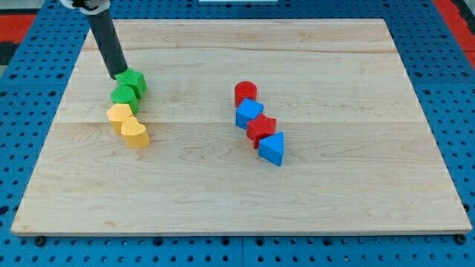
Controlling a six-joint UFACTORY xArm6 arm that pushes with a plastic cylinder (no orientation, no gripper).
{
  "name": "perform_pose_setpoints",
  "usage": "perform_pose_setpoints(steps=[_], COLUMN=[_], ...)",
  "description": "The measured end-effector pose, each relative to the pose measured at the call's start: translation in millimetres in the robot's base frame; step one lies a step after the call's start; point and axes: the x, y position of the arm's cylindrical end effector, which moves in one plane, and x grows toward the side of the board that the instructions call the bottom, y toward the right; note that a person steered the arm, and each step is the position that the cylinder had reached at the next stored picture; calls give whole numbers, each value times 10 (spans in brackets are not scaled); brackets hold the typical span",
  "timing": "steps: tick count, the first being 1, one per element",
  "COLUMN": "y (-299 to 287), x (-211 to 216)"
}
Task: Move the yellow heart below the yellow hexagon
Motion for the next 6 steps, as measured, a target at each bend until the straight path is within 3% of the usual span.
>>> perform_pose_setpoints(steps=[1, 4, 6], y=[28, 1117, 1118], x=[-84, 12, 590])
